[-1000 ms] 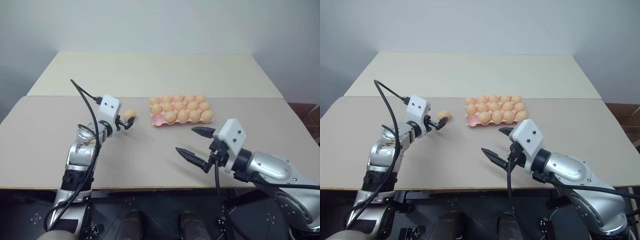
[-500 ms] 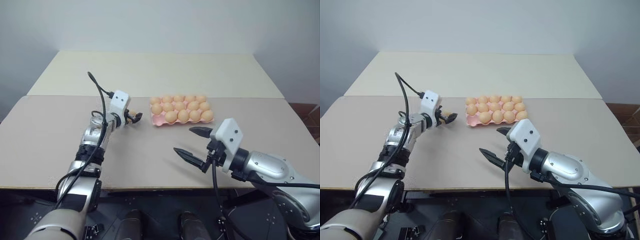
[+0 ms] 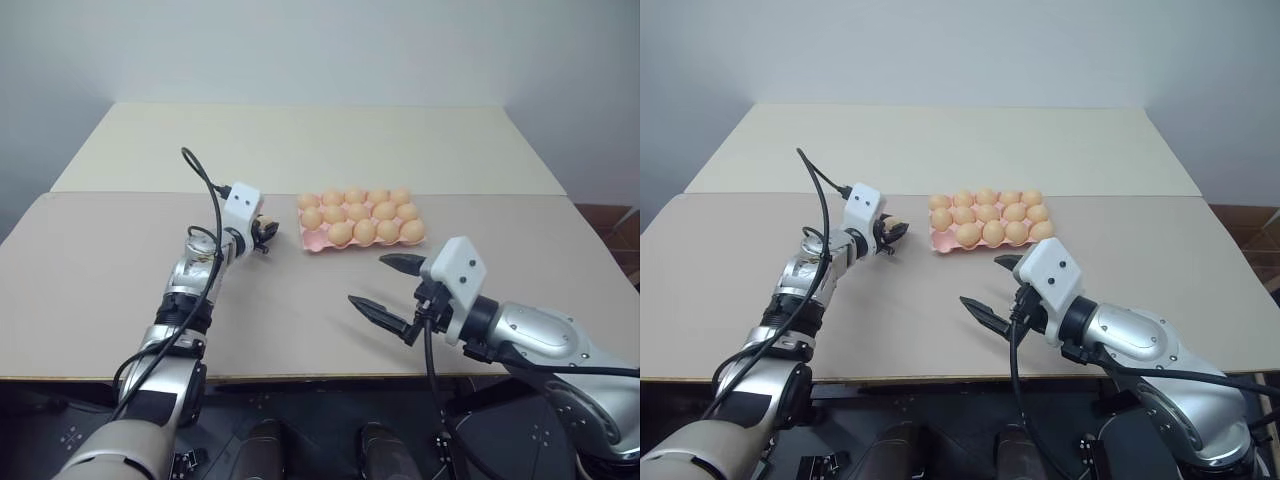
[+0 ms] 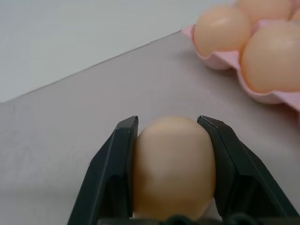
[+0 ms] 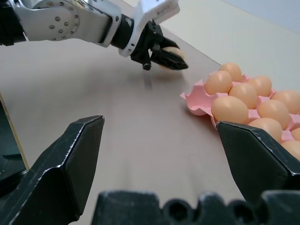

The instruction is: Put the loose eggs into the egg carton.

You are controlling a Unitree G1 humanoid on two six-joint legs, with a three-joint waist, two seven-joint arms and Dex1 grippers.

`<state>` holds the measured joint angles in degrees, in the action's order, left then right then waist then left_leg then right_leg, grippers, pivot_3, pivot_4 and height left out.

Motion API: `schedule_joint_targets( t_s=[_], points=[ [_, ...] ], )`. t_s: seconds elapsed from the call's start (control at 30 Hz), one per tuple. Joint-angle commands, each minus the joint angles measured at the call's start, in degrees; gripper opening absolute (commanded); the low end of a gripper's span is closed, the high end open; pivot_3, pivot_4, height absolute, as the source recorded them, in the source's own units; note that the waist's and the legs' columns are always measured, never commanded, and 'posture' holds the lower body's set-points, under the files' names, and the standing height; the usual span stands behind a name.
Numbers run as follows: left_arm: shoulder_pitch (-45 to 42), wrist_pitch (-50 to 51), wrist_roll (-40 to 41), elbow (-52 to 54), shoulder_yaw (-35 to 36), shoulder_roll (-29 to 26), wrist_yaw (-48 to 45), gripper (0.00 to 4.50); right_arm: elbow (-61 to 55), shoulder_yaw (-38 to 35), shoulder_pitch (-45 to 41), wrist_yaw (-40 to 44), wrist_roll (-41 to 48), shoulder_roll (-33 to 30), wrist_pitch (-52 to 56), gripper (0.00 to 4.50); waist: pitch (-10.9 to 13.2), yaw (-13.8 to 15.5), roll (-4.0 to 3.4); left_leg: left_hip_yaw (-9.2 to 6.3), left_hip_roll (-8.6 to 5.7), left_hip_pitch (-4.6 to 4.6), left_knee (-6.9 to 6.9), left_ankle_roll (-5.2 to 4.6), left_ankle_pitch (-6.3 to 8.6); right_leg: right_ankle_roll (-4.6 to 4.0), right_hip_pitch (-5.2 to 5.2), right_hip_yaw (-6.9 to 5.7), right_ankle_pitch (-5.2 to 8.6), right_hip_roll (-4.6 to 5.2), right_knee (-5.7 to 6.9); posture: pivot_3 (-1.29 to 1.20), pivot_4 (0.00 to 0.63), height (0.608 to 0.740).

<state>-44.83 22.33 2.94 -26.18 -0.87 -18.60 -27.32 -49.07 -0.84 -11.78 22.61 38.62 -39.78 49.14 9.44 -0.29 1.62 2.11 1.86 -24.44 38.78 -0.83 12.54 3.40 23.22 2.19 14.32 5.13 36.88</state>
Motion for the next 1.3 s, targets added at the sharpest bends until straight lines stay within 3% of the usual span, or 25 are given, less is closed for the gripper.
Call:
schedule_joint_targets(
  t_s=[0.03, 0.17, 0.57, 0.93, 1.2, 1.3],
  points=[
    [0.8, 2.3, 2.1, 12.9, -1.7, 0.1, -3.2, 1.72, -2.2, -2.4, 0.3, -0.1, 1.4, -0.6, 0.7, 4.50, 0.0, 0.1, 0.00, 0.00, -0.01, 0.00, 0.00, 0.00, 0.00, 0.00, -0.01, 0.00, 0.00, 0.01, 0.01, 0.00, 0.150, 0.740],
    [1.3, 4.7, 3.2, 17.6, -4.6, 0.6, -6.9, 1.72, -2.2, -2.5, 0.2, -1.3, 1.6, -0.3, 1.7, 4.50, 0.0, 0.2, 0.00, 0.02, -0.02, 0.06, 0.03, 0.00, 0.00, 0.00, -0.07, 0.01, 0.00, 0.01, 0.03, 0.00, 0.150, 0.740],
    [1.0, 1.1, -0.7, 10.3, -10.2, 3.3, -6.9, 1.72, -2.7, -2.1, 0.8, -3.1, 1.2, -0.2, 2.0, 4.50, 0.0, 0.1, 0.00, 0.01, -0.02, 0.06, 0.02, -0.01, 0.00, 0.01, -0.04, 0.02, 0.00, -0.01, 0.01, 0.00, 0.150, 0.740],
    [2.7, 1.1, -2.1, 11.3, -10.4, 3.1, -6.2, 1.72, -3.0, -2.3, 1.2, -3.3, 1.4, -0.4, 2.1, 4.50, 0.0, 0.1, 0.00, 0.00, -0.02, 0.08, 0.02, 0.00, 0.00, 0.00, -0.05, 0.02, 0.00, -0.01, 0.01, 0.00, 0.150, 0.740],
    [2.2, 0.5, -2.5, 12.2, -9.3, 3.4, -4.5, 4.40, -2.9, -2.5, 1.4, -3.0, 1.4, -0.6, 2.1, 4.50, 0.0, 0.1, 0.00, -0.01, -0.02, 0.06, 0.02, 0.00, 0.00, 0.01, -0.04, 0.02, 0.00, -0.01, 0.01, 0.00, 0.150, 0.740],
    [2.3, 1.5, -1.8, 16.2, -7.7, 2.9, -3.6, 4.48, -2.9, -2.7, 1.4, -2.9, 1.5, -0.8, 2.1, 4.50, 0.0, 0.1, 0.00, -0.01, -0.01, 0.05, 0.02, 0.00, 0.00, 0.01, -0.04, 0.02, 0.00, -0.01, 0.01, 0.00, 0.150, 0.740]
  ],
)
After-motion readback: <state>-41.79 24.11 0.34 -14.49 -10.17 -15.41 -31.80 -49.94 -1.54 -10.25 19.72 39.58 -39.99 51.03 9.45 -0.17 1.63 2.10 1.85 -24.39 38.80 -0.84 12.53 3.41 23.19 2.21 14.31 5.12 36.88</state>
